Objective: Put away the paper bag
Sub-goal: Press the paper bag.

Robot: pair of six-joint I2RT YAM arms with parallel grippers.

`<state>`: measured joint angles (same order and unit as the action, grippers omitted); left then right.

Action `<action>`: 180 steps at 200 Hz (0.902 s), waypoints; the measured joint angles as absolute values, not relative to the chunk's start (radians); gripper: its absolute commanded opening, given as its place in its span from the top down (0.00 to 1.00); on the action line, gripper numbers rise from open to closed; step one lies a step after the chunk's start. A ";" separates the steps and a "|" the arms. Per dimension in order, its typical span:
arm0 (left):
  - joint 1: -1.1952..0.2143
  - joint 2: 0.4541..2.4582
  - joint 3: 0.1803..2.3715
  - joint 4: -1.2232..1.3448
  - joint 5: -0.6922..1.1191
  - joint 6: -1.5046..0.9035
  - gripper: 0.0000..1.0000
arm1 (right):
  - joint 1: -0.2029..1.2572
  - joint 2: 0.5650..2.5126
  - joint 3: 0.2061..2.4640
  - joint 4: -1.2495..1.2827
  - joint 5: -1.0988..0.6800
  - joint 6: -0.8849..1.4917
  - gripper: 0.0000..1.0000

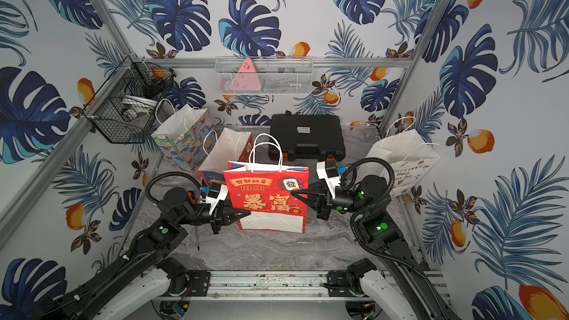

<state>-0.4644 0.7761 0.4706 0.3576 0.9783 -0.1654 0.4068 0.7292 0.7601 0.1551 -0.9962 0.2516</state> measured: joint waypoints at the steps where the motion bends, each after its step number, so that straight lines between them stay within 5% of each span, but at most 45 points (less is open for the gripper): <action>1: -0.464 0.776 0.470 0.357 0.978 -0.165 1.00 | 0.407 0.730 0.759 0.155 -0.996 0.252 1.00; 7: -0.464 0.777 0.469 0.357 0.975 -0.162 1.00 | 0.407 0.731 0.759 0.157 -0.996 0.253 0.99; 18: -0.464 0.779 0.465 0.350 0.974 -0.159 1.00 | 0.406 0.736 0.757 0.171 -0.990 0.263 0.71; 27: -0.464 0.780 0.463 0.337 0.974 -0.156 1.00 | 0.406 0.736 0.757 0.179 -0.981 0.278 0.67; 39: -0.464 0.779 0.458 0.327 0.974 -0.155 1.00 | 0.406 0.735 0.757 0.197 -0.980 0.278 0.71; 58: -0.464 0.779 0.455 0.310 0.974 -0.149 1.00 | 0.406 0.735 0.757 0.223 -0.977 0.281 1.00; 76: -0.464 0.780 0.451 0.306 0.975 -0.135 1.00 | 0.407 0.738 0.755 0.243 -0.978 0.303 0.98; 89: -0.464 0.781 0.450 0.304 0.974 -0.131 1.00 | 0.407 0.741 0.752 0.254 -0.977 0.308 0.73; 99: -0.464 0.781 0.448 0.295 0.975 -0.128 1.00 | 0.406 0.741 0.749 0.270 -0.973 0.326 0.68; 110: -0.464 0.781 0.445 0.282 0.974 -0.125 1.00 | 0.406 0.741 0.747 0.294 -0.970 0.324 0.74; 127: -0.464 0.781 0.445 0.272 0.974 -0.112 1.00 | 0.406 0.742 0.746 0.322 -0.970 0.333 1.00; 154: -0.464 0.781 0.445 0.269 0.974 -0.102 1.00 | 0.407 0.741 0.746 0.328 -0.971 0.354 1.00; 168: -0.464 0.780 0.445 0.269 0.975 -0.102 1.00 | 0.407 0.736 0.746 0.326 -0.970 0.354 0.53; 180: -0.464 0.778 0.445 0.269 0.975 -0.103 1.00 | 0.406 0.723 0.746 0.314 -0.958 0.345 0.31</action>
